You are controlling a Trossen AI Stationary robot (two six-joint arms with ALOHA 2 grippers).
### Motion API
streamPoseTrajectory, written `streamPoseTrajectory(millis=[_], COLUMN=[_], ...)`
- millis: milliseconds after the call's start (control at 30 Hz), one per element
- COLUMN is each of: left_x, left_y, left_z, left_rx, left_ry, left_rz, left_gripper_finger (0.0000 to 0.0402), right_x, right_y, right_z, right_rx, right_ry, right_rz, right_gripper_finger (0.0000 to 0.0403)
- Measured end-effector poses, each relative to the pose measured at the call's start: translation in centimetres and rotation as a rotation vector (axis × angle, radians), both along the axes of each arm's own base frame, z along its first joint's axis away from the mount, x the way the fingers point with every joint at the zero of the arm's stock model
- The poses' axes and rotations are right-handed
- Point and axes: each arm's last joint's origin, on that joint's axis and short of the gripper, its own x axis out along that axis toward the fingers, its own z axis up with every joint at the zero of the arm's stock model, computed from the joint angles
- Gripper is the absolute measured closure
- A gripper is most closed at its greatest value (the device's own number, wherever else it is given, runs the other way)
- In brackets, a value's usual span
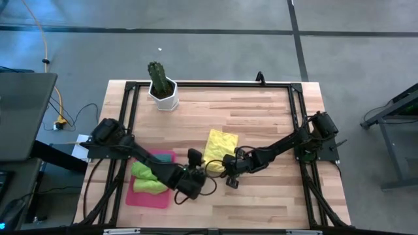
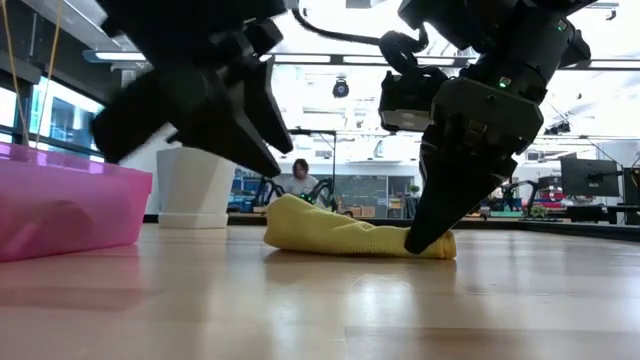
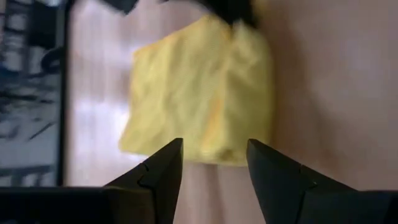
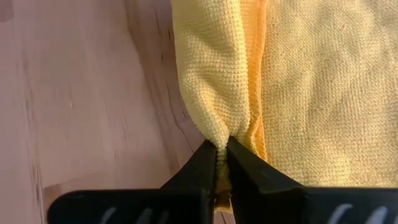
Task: Roll microfiber towels into tight, uniform cylinder then place into a basket
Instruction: Roll the yellow towel
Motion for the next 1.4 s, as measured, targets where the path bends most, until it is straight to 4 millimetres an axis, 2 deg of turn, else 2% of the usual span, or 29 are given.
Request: streamPoseTrajectory(millis=[133,233,567,667,1000,1100,1267,1400], left_x=[0.1,0.7,2.3,2.5,2.8,2.8,2.8,2.9], left_y=[-1.2,-1.6,2.0,2.9,4.2,4.4,4.7,5.1], left_z=[0.1,-0.2,-2.9,-3.8,-4.2,-4.4,-4.5,-4.1], left_rx=[-0.146,-0.185,-0.203,-0.265,-0.309,-0.419,-0.622,-0.884], left_ry=[0.003,-0.007,0.072,0.128,0.138,0.153,0.144,0.130], left_rz=[-0.091,-0.148,-0.071,-0.072,-0.017,0.003,0.103,0.240], left_gripper_finger=[0.0233,0.0233,0.0233,0.0233,0.0238,0.0258,0.0321,0.0373], right_x=[0.0,0.1,0.3,0.3,0.4,0.4,0.5,0.4], right_y=[0.0,-0.2,-0.1,0.0,0.1,0.1,0.4,0.5], right_z=[0.0,0.0,0.1,0.1,0.1,0.1,0.3,0.8], right_rx=[0.002,0.008,0.046,0.046,0.065,0.089,0.169,0.229], right_ry=[0.001,0.003,-0.018,-0.020,-0.023,-0.018,-0.016,-0.015], right_rz=[0.000,-0.003,-0.007,-0.006,0.003,0.016,0.013,-0.023], right_gripper_finger=[0.0391,0.0391,0.0391,0.0391,0.0391,0.0391,0.0391,0.0391])
